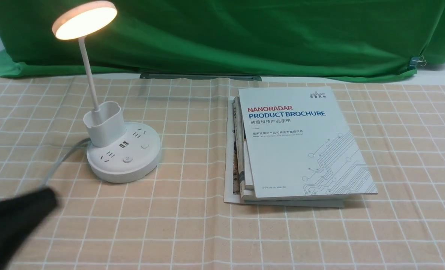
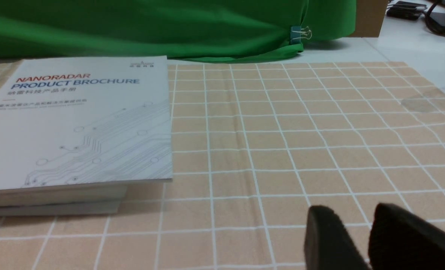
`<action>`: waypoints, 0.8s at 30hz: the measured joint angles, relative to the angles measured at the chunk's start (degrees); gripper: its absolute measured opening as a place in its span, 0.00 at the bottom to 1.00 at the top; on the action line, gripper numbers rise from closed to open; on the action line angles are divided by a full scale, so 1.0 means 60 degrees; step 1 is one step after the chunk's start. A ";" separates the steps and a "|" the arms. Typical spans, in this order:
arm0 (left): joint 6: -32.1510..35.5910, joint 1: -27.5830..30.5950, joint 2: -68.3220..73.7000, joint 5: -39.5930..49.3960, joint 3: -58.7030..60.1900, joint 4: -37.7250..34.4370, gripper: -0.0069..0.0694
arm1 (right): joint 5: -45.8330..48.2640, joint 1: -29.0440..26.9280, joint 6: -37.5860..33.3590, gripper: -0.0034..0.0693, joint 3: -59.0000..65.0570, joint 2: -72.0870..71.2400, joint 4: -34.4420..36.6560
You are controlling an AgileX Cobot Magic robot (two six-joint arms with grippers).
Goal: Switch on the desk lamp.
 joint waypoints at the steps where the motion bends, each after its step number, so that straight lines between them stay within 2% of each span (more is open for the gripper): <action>1: -0.0191 0.0814 -0.0599 -0.0316 0.0343 0.0043 0.09 | 0.0000 0.0000 0.0000 0.38 0.0000 0.0000 0.0000; 8: -0.0334 0.4920 -0.2177 -0.3027 0.2541 -0.0145 0.09 | 0.0000 0.0000 0.0000 0.38 0.0000 0.0000 0.0000; 9: -0.0334 0.5024 -0.2192 -0.3131 0.2605 -0.0145 0.09 | 0.0000 0.0000 0.0000 0.38 0.0000 0.0000 0.0000; 10: -0.0369 0.5652 -0.2239 -0.3403 0.3058 -0.0145 0.09 | 0.0000 0.0000 0.0000 0.38 0.0000 0.0000 0.0000; 12: -0.0603 0.6271 -0.2241 -0.3473 0.3457 -0.0112 0.09 | 0.0013 0.0000 0.0000 0.38 0.0000 0.0000 0.0000; 17: -0.1052 0.6342 -0.2269 -0.2108 0.3525 -0.0289 0.09 | 0.0003 0.0000 0.0000 0.38 0.0000 0.0000 0.0000; 21: -0.1107 0.5660 -0.2280 -0.0286 0.3540 -0.0832 0.09 | 0.0003 0.0000 0.0000 0.38 0.0000 0.0000 0.0000; 24: -0.1107 0.5452 -0.2280 -0.0123 0.3540 -0.1113 0.09 | 0.0003 0.0000 0.0000 0.38 0.0000 0.0000 0.0000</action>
